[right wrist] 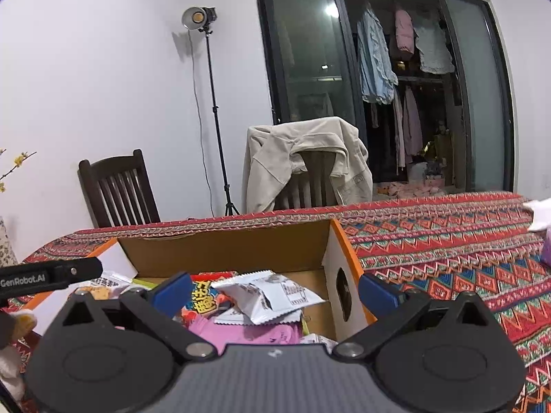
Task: Organize snacks
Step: 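Carry both packets over the cardboard box and open both grippers inside it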
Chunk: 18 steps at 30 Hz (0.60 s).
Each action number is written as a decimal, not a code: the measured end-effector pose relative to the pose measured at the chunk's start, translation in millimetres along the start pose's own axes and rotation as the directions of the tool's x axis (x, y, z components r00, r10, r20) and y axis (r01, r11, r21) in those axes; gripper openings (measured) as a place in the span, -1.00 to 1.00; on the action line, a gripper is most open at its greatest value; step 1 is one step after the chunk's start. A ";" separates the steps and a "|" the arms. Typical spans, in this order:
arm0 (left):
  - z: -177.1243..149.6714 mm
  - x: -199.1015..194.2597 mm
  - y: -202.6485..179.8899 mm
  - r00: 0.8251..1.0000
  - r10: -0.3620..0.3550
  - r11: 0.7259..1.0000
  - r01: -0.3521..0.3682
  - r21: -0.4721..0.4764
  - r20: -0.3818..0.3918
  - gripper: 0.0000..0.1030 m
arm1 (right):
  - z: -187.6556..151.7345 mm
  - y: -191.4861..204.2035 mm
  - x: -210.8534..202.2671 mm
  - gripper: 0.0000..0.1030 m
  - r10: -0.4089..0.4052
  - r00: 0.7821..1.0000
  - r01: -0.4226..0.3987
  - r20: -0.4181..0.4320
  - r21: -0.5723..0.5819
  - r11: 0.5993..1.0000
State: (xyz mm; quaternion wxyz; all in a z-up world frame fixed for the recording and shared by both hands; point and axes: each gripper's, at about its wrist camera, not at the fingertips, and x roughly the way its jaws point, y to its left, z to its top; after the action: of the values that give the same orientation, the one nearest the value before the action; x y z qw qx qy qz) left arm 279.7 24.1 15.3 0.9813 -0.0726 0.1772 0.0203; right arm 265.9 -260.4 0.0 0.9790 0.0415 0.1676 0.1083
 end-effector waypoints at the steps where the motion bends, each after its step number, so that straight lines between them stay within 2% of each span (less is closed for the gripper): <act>1: 1.9 -1.8 -0.4 1.000 0.003 1.000 -0.003 -0.001 0.006 1.00 | 1.4 0.9 -1.3 1.00 -0.001 1.000 0.001 0.006 -0.010 1.000; 5: 16.7 -13.1 -1.6 0.999 0.034 0.999 -0.033 -0.019 0.015 1.00 | 14.0 7.7 -9.4 1.00 -0.012 1.000 0.012 -0.009 -0.019 1.000; 10: 30.3 -47.8 5.1 0.998 0.049 0.999 -0.048 -0.021 0.047 1.00 | 21.0 16.7 -34.5 1.00 -0.024 0.999 0.022 -0.035 -0.069 0.997; 13: 24.0 -69.1 10.9 0.998 0.059 0.998 -0.058 -0.023 0.031 1.00 | 14.9 15.1 -54.1 1.00 -0.033 0.998 0.030 -0.057 -0.065 0.997; 18: -5.1 -99.0 19.9 0.997 0.059 0.998 -0.061 -0.026 -0.050 1.00 | -6.5 11.0 -85.4 1.00 -0.023 0.996 0.021 -0.083 -0.019 1.000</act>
State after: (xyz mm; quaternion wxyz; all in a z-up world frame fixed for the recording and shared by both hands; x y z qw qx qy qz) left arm 184.0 41.6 42.6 0.9745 -0.0813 0.2028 0.0505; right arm 182.9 -268.6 22.4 0.9726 0.0261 0.2076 0.1008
